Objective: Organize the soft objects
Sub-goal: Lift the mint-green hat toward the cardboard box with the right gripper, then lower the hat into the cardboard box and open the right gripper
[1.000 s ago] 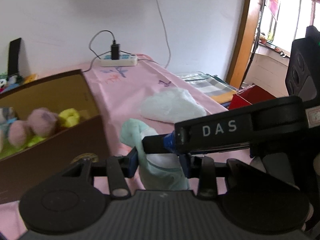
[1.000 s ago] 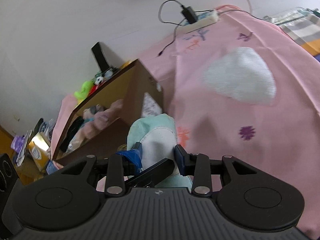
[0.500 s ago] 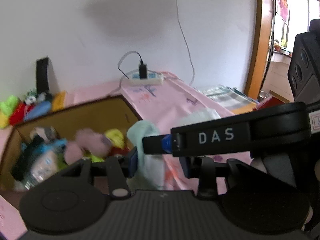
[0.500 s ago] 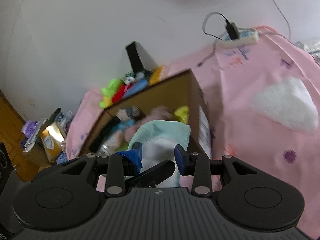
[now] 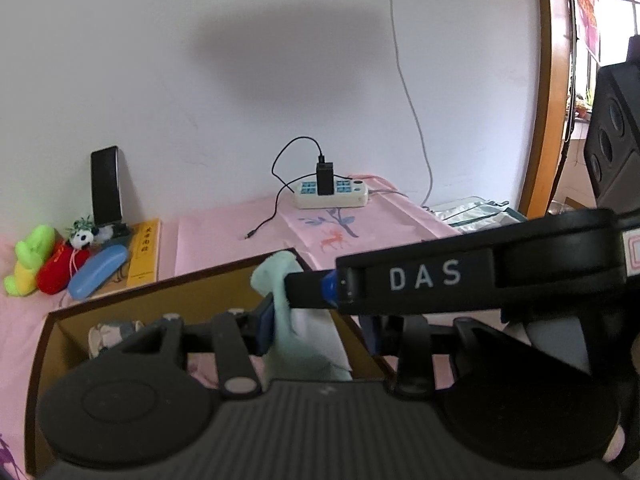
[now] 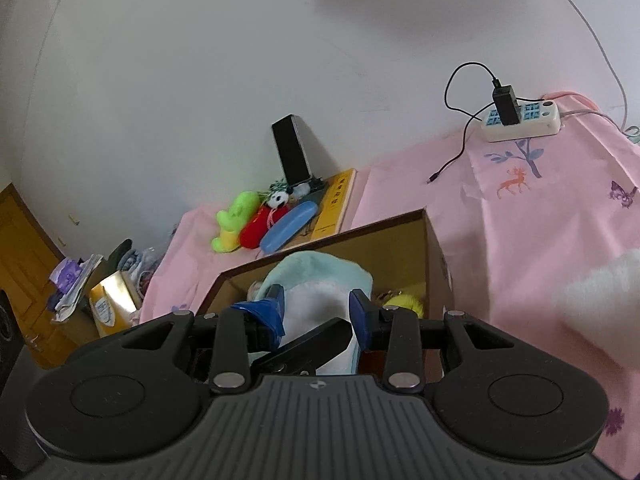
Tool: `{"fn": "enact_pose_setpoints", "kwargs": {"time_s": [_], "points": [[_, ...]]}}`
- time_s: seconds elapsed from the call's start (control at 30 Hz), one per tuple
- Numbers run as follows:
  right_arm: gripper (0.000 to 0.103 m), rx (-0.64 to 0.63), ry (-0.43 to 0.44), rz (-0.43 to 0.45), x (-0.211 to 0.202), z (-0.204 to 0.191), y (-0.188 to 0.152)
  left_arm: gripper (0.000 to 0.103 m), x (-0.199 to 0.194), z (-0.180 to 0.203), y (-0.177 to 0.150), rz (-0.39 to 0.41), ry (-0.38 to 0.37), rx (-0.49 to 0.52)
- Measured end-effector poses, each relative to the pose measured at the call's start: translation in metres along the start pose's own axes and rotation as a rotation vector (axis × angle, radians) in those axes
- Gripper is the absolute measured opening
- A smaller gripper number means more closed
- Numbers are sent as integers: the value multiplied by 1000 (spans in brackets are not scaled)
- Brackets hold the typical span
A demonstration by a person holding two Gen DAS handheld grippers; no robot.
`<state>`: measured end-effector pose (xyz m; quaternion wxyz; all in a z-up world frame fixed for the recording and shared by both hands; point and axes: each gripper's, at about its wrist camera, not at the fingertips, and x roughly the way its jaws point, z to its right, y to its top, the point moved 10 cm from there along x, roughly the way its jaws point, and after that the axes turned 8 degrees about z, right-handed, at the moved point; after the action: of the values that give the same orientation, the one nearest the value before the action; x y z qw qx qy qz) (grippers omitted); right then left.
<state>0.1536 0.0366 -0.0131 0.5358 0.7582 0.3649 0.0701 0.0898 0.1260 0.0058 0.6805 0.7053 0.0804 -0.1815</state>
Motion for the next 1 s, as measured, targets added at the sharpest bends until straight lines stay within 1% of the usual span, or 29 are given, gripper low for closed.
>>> {"fn": "enact_pose_setpoints", "kwargs": {"time_s": [0.17,0.33,0.47,0.5,0.53,0.6,0.8,0.93,1.0], "points": [[19,1,-27,-22,24,13,3,37,30,-10,-4,-34,11,-8],[20,-12,-63,-68,45,27,-7,37,55,-18,-21,-98,24,-11],[22,-6,-76,-91,54,34,-16,39,67,-23,-34,-141,34,-16],[22,-1,-79,-96,55,36,-18,43,70,-24,-37,-149,39,-19],[22,-4,-83,-96,56,37,-19,49,71,-26,-39,-156,49,-21],[21,-22,-85,-86,56,36,-18,54,73,-31,-43,-162,66,-26],[21,-56,-100,-74,58,34,-19,57,78,-38,-52,-193,81,-54],[20,-61,-111,-64,57,34,-20,63,78,-39,-53,-194,89,-55],[20,-66,-118,-63,58,34,-20,64,79,-38,-54,-207,93,-55]]}}
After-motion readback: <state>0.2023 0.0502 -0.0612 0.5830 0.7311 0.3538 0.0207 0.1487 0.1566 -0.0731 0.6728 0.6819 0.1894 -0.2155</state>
